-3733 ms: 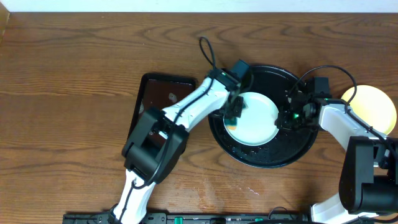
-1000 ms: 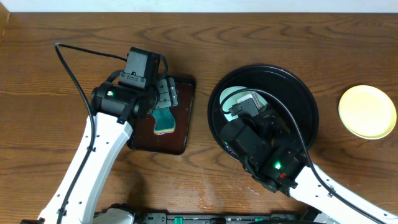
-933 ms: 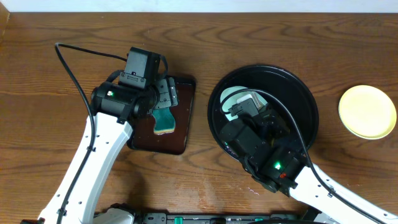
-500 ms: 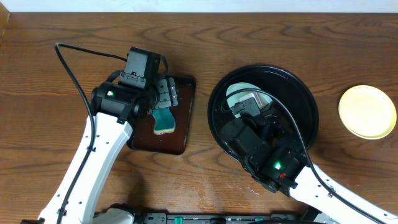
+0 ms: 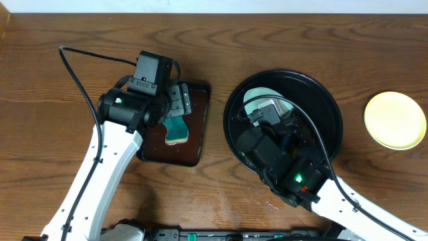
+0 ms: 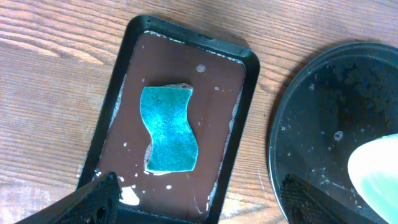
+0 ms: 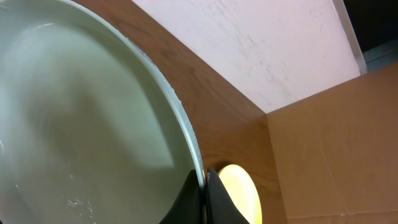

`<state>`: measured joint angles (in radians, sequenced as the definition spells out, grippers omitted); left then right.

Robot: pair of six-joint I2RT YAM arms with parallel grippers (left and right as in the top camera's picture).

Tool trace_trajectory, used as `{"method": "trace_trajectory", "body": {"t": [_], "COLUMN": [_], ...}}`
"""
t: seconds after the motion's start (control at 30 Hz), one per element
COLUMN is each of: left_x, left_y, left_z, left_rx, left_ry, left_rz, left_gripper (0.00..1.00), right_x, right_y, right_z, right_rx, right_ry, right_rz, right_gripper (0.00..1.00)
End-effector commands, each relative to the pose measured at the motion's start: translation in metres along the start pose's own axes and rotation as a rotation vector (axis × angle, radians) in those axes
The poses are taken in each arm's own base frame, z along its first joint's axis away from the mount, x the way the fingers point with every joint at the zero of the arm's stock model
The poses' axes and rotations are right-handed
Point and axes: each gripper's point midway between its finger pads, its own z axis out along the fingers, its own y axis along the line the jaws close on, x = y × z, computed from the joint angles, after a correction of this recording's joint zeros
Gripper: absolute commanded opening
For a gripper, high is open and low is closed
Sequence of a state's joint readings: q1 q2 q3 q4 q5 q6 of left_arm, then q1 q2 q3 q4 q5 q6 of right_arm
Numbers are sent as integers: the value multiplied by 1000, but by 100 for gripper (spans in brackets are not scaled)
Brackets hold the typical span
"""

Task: Clean dirty plates on tray and stack at the side
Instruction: 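Lift the green plate off the black tray with the right gripper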

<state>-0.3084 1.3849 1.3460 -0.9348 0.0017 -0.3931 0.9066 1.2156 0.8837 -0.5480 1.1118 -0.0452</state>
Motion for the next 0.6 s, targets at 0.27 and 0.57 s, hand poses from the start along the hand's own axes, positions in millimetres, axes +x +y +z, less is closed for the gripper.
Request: {"method": "trace_trajectory", "body": {"t": [0.27,0.57], "left_x": [-6,-6], "left_y": [-2,-2], "left_z": [-5,-5], "left_rx": [12,12], "left_ry": [-15,-15], "left_rz": [-5,-5], "left_gripper": [83,84], "right_x": [0,10], "right_y": [-12,-7], "right_z": [3,17], "right_rx": [16,-56], "right_ry": [6,59], "right_rz": [144,165], "right_gripper": [1,1]}}
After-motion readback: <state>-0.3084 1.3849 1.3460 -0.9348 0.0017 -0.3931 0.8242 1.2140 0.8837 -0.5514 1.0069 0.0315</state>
